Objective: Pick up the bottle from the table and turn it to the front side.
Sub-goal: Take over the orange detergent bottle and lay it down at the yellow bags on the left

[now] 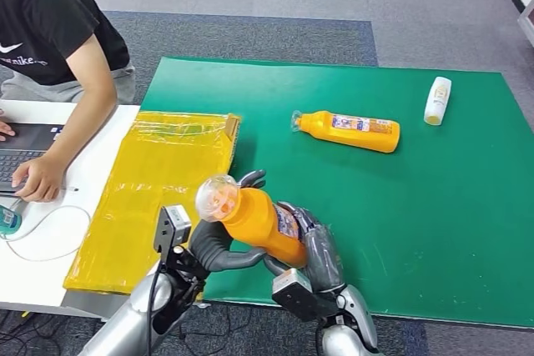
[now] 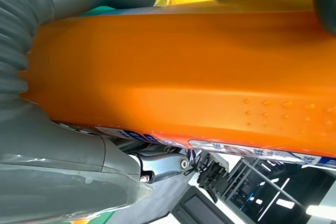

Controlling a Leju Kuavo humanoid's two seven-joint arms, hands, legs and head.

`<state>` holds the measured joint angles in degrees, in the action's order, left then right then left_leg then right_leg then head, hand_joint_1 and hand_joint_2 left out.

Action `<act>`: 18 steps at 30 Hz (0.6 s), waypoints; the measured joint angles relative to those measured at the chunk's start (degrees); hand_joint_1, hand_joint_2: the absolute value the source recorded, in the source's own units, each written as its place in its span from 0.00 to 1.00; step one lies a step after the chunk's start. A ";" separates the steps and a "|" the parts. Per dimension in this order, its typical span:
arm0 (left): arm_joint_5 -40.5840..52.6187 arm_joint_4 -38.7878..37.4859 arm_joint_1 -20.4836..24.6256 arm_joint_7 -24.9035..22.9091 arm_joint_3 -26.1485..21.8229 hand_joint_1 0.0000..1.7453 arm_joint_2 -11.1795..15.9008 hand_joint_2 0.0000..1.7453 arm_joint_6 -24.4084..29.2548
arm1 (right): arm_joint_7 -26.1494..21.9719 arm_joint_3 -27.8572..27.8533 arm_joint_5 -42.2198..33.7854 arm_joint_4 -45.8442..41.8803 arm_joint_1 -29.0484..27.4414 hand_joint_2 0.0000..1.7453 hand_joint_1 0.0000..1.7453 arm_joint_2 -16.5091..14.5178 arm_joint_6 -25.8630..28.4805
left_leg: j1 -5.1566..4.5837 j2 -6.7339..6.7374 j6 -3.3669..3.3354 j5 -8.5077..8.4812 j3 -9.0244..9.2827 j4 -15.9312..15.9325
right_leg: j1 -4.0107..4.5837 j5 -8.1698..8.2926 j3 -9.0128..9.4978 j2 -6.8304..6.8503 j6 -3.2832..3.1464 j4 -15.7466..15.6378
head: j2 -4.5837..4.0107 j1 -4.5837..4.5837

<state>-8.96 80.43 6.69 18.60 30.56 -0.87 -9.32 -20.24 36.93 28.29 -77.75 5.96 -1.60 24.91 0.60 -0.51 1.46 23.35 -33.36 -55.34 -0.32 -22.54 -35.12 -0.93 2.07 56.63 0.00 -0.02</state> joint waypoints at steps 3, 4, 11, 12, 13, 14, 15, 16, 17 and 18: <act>0.02 0.00 0.62 0.00 0.28 0.00 0.00 1.00 -0.29 | -0.01 0.03 0.01 0.00 0.08 1.00 1.00 0.00 0.05 | 0.00 0.00 0.00 0.00 0.00 0.00 | 0.00 0.00 0.00 0.00 0.00 0.00 | 0.00 0.00; 0.02 -0.01 0.80 0.00 0.36 0.00 0.00 1.00 -0.36 | -0.02 0.03 0.01 0.00 0.08 1.00 1.00 0.00 0.09 | 0.00 0.00 0.00 0.00 0.00 0.00 | 0.00 0.00 0.00 0.00 0.00 0.00 | 0.00 0.00; 0.32 -0.24 2.06 -0.32 0.86 0.00 0.00 1.00 -0.66 | -0.17 0.03 -0.03 0.00 0.13 1.00 1.00 0.00 0.34 | 0.00 0.00 0.00 0.00 -0.01 0.00 | 0.00 0.00 -0.01 0.00 0.00 0.00 | 0.00 0.00; 0.45 -0.35 2.31 -0.41 0.98 0.00 0.00 1.00 -0.77 | -0.22 0.03 -0.04 0.00 0.13 1.00 1.00 0.00 0.39 | 0.00 0.00 0.00 0.00 -0.01 0.00 | 0.00 0.00 -0.01 0.00 0.00 0.00 | 0.00 0.00; 0.60 -0.45 2.55 -0.48 1.09 0.00 0.00 1.00 -0.91 | -0.26 0.03 -0.05 0.00 0.14 1.00 1.00 0.00 0.43 | 0.00 0.00 0.00 0.00 -0.01 0.00 | 0.00 0.00 0.00 0.00 0.00 0.00 | 0.00 0.00; 0.75 -0.56 2.80 -0.56 1.20 0.00 0.00 1.00 -1.08 | -0.31 0.03 -0.07 0.00 0.14 1.00 1.00 0.00 0.47 | 0.00 0.00 0.00 0.00 -0.01 0.00 | 0.00 0.00 0.00 0.00 0.00 0.00 | 0.00 0.00; 0.92 -0.68 3.07 -0.68 1.29 0.00 0.00 1.00 -1.26 | -0.34 0.03 -0.10 0.00 0.15 1.00 1.00 0.00 0.51 | 0.00 0.00 0.00 0.00 -0.01 0.00 | 0.00 0.00 0.00 0.00 0.00 0.00 | 0.00 0.00; 1.05 -0.80 3.33 -0.79 1.36 0.00 0.00 1.00 -1.41 | -0.37 0.03 -0.14 0.00 0.16 1.00 1.00 0.00 0.56 | 0.00 0.00 0.00 0.00 0.00 0.00 | 0.00 0.00 0.00 0.00 0.00 0.00 | 0.00 0.00; 1.21 -0.93 3.59 -0.87 1.43 0.00 0.00 1.00 -1.56 | -0.39 0.03 -0.17 0.00 0.18 1.00 1.00 0.00 0.63 | 0.00 0.00 0.00 -0.01 0.00 0.00 | 0.00 0.00 0.00 0.00 0.00 0.01 | 0.00 0.00; 1.36 -1.06 3.84 -0.93 1.50 0.00 0.00 1.00 -1.67 | -0.42 0.03 -0.22 0.00 0.19 1.00 1.00 0.00 0.71 | 0.00 0.00 0.00 -0.01 0.00 0.00 | 0.00 0.01 0.00 0.00 0.00 0.01 | 0.00 0.00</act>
<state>-7.60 79.38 10.54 17.67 32.05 -0.87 -10.99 -20.66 36.95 28.07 -77.75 6.16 -1.60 25.62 0.60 -0.51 1.47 23.35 -33.36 -55.34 -0.32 -22.53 -35.12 -0.93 2.07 56.64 0.00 -0.02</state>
